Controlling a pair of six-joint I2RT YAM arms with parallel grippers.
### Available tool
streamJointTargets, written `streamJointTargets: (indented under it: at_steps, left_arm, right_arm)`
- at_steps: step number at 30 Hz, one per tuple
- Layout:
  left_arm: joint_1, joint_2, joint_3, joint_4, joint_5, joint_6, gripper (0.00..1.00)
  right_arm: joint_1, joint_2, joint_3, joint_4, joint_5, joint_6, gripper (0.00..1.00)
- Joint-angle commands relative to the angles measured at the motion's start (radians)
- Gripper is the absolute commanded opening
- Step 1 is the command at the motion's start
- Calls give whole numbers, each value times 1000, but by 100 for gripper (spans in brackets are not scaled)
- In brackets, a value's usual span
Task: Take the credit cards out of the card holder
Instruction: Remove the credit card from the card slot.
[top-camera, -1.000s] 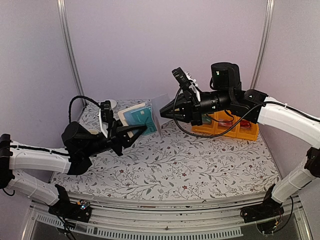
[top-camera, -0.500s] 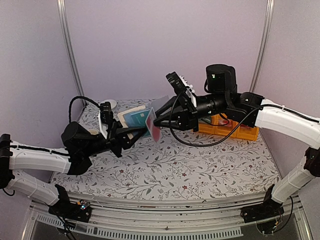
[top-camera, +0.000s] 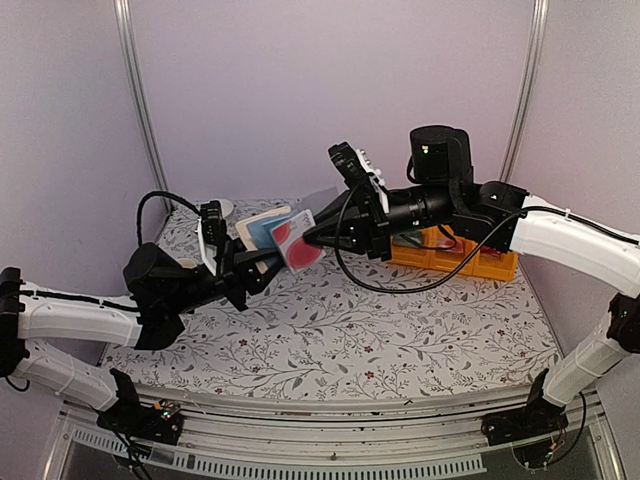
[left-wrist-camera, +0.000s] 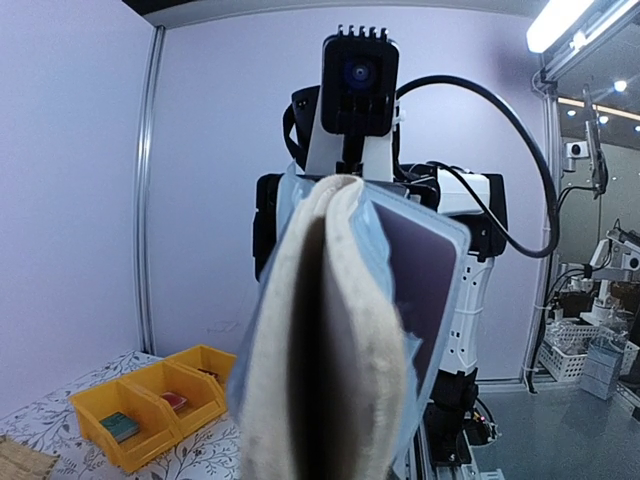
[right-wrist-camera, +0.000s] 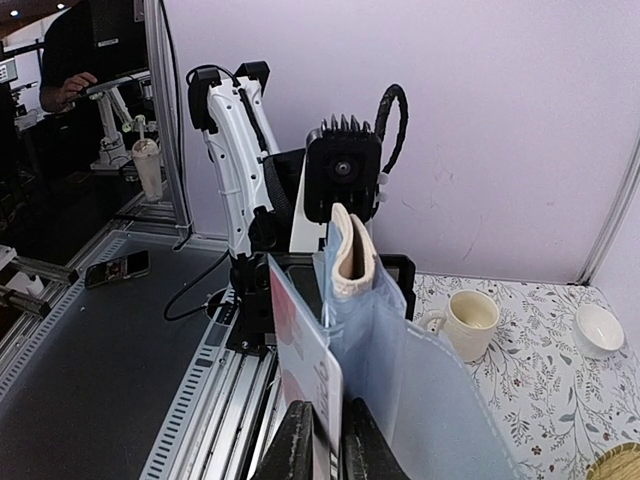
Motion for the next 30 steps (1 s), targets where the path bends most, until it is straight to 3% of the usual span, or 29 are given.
streamJointTargets:
  at_steps: [1, 11, 30]
  left_arm:
    - [13, 6, 49, -92, -155, 25, 0]
    - [15, -8, 54, -132, -164, 17, 0]
    - [15, -14, 84, -174, -150, 6, 0]
  right_arm:
    - [43, 23, 16, -74, -141, -23, 12]
    - [-12, 29, 41, -98, -300, -14, 14]
    - [-15, 4, 51, -101, -247, -34, 17]
